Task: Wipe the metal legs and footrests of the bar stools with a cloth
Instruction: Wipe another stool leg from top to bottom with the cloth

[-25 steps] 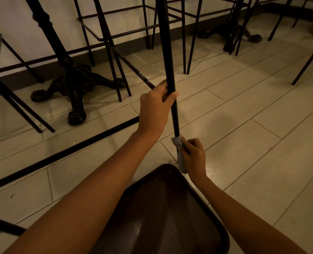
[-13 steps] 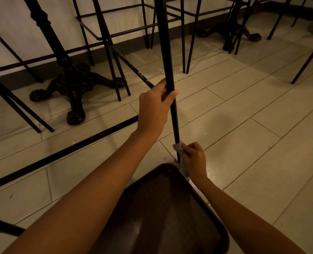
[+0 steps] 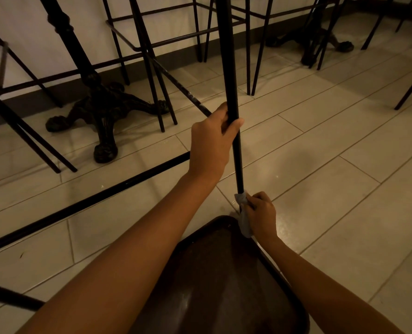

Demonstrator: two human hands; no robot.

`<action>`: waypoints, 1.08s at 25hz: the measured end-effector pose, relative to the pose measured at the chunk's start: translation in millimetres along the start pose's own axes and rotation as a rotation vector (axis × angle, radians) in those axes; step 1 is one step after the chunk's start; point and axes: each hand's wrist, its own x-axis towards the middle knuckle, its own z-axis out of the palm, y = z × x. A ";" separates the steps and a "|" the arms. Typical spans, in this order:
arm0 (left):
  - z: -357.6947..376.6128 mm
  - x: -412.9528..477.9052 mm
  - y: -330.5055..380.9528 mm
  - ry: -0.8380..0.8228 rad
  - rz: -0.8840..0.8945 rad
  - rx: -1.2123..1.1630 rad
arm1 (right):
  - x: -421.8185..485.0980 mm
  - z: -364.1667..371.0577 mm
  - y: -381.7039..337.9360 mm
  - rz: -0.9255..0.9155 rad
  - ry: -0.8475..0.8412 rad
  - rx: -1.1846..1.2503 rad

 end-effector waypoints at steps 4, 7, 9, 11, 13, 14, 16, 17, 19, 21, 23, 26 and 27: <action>-0.6 -0.1 -0.9 -0.011 0.003 -0.006 | 1.7 -4.2 5.2 0.001 -0.051 -0.002; -1.1 0.9 -1.5 -0.013 0.011 -0.019 | 1.6 -7.6 4.7 0.030 -0.053 0.000; -1.3 1.4 -2.5 -0.013 0.011 -0.022 | 0.0 -7.1 3.7 0.026 -0.065 -0.016; -0.5 1.0 -2.6 -0.015 0.008 -0.026 | -0.6 -6.4 2.9 0.031 -0.066 -0.012; 0.1 0.4 -1.9 -0.011 0.011 -0.027 | -0.7 -3.9 4.2 0.035 -0.076 -0.014; 0.2 0.4 -1.7 -0.008 0.009 -0.026 | -0.8 -2.2 5.8 0.039 -0.083 -0.021; -0.1 0.8 -2.4 -0.006 0.003 -0.025 | -1.8 1.4 9.6 0.057 -0.102 -0.037; -0.1 1.0 -2.7 -0.007 0.003 -0.024 | -2.0 3.4 12.1 0.061 -0.112 -0.044; -0.3 1.3 -3.0 -0.009 0.015 -0.020 | -1.7 5.0 14.6 0.063 -0.133 -0.065; -0.6 1.6 -3.1 -0.006 0.027 -0.013 | -1.8 3.0 13.8 0.055 -0.156 -0.071; -0.7 1.3 -3.0 -0.012 0.025 -0.009 | -4.5 -1.6 10.3 0.068 -0.130 -0.015; -1.1 1.7 -2.7 -0.014 0.023 -0.016 | -9.0 -5.8 3.7 0.051 -0.050 0.035; -1.5 1.9 -2.7 -0.011 0.024 -0.017 | -9.3 -4.7 3.8 0.026 -0.041 0.021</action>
